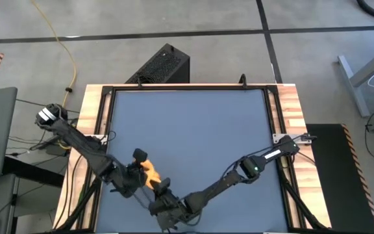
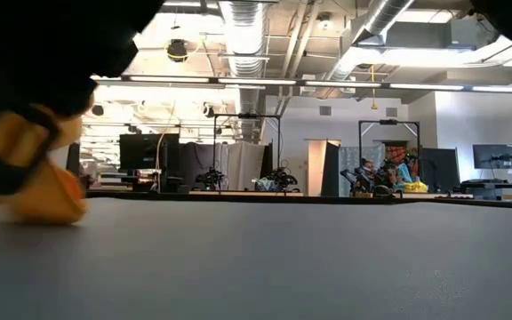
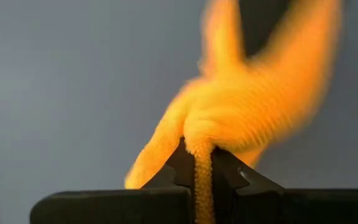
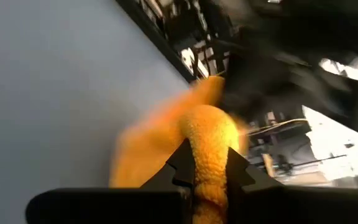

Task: Roll towel
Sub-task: Roll the orange microfiber towel

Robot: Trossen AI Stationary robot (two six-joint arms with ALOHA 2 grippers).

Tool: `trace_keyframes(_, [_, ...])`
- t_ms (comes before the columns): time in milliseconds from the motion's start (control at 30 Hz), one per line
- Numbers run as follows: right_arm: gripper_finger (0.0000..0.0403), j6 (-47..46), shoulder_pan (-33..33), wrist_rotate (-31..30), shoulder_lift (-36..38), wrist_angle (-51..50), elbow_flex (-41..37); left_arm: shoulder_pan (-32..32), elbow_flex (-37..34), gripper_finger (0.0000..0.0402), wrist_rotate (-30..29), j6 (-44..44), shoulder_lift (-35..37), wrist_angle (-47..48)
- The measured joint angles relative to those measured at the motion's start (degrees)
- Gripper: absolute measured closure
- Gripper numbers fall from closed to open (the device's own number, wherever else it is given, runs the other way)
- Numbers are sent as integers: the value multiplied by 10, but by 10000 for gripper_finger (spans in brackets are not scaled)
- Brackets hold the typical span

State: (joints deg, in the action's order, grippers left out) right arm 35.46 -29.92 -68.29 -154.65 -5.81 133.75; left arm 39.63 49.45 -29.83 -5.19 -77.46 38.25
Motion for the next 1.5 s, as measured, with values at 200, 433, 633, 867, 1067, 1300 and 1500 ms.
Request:
trace_keyframes(200, [353,-278,-8,103,-3,-24,0,85,-92,401,3,-125,-19,-81])
trace_keyframes(433, [353,-434,-11,201,-3,-85,0,134,-76,401,6,-180,-20,-75])
trace_keyframes(633, [335,-401,-14,200,-2,-82,2,133,-57,401,9,-180,-20,-58])
trace_keyframes(867, [251,-400,-21,206,38,-93,10,132,-56,401,6,-184,-19,-53])
trace_keyframes(1067, [180,-522,-38,212,103,-280,11,132,-56,401,5,-182,-19,-46])
trace_keyframes(1300, [174,-630,24,239,82,-315,10,165,-43,401,-18,-175,-19,-48])
trace_keyframes(1500, [190,-603,73,339,41,-218,8,227,-41,401,-36,-219,-22,-43])
